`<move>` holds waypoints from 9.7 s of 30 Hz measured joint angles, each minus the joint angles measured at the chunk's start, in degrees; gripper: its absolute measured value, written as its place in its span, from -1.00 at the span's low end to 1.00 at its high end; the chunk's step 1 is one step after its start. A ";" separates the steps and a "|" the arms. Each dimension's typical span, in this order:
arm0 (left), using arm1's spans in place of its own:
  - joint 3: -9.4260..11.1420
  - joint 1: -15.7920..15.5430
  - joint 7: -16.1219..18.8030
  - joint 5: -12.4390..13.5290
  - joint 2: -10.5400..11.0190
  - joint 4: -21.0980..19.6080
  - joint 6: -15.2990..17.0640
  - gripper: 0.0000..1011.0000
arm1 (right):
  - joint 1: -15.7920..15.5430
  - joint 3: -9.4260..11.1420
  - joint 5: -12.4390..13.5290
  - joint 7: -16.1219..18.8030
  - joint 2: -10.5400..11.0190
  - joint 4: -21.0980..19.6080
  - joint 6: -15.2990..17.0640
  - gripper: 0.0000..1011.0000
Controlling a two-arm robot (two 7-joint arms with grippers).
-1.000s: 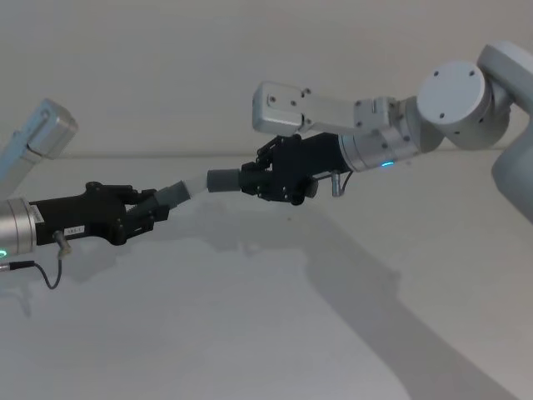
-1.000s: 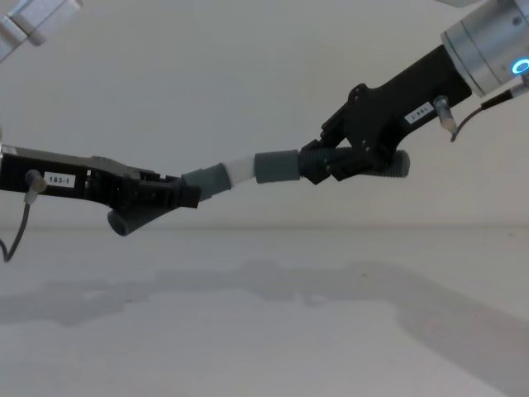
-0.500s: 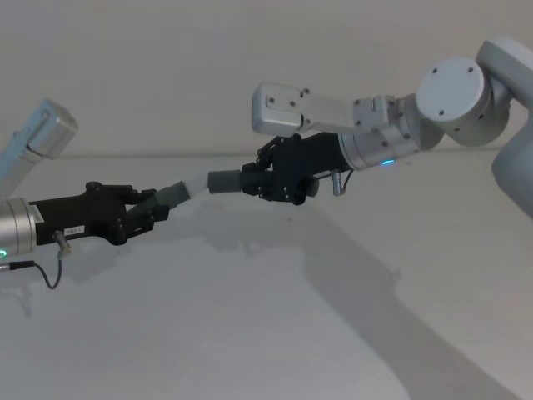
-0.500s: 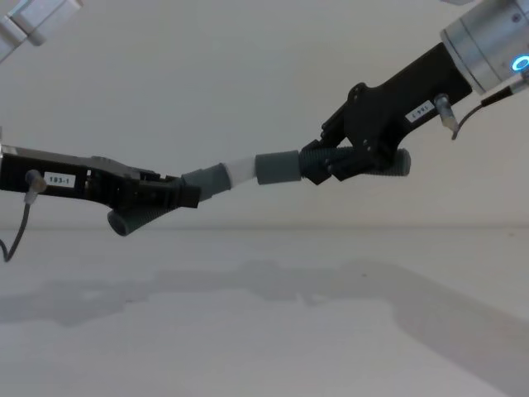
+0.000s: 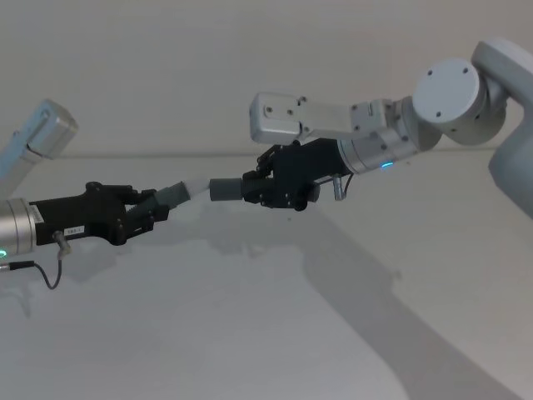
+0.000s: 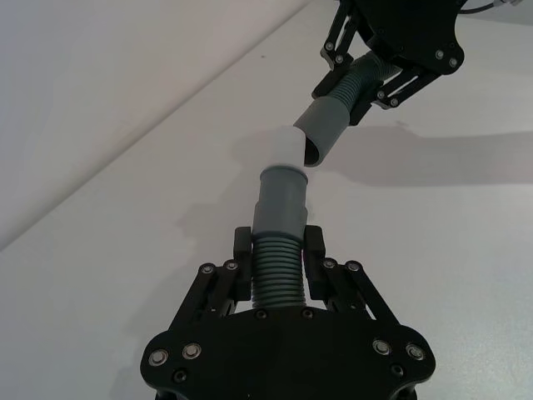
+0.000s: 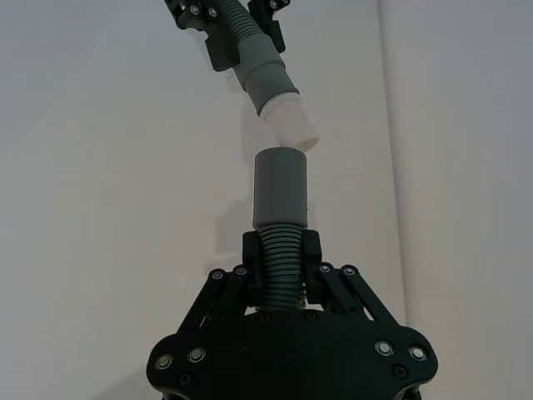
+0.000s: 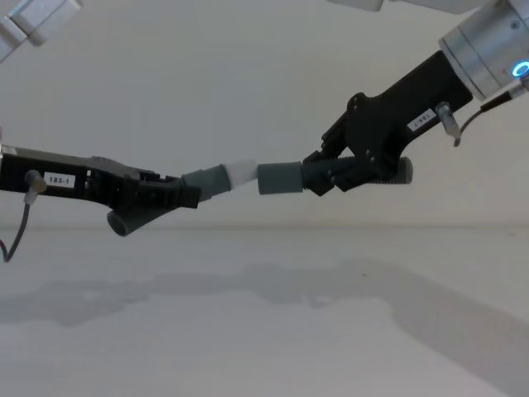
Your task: Use both hands to pick up one end of the pipe from the table, align the ends, and insert them.
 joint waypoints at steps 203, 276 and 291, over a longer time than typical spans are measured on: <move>0.00 0.00 0.00 0.00 0.00 0.00 0.00 -0.35 | 7.07 -3.47 -3.79 3.58 -3.24 5.26 -4.51 -0.50; 0.00 0.00 0.00 0.00 0.00 0.00 0.00 -0.35 | 7.86 -4.46 -2.92 4.80 -3.20 5.87 -2.73 -0.50; 0.00 0.00 0.00 -0.01 0.00 0.00 0.00 -0.35 | 7.92 -4.01 -2.74 4.39 -3.00 5.58 -2.16 -0.50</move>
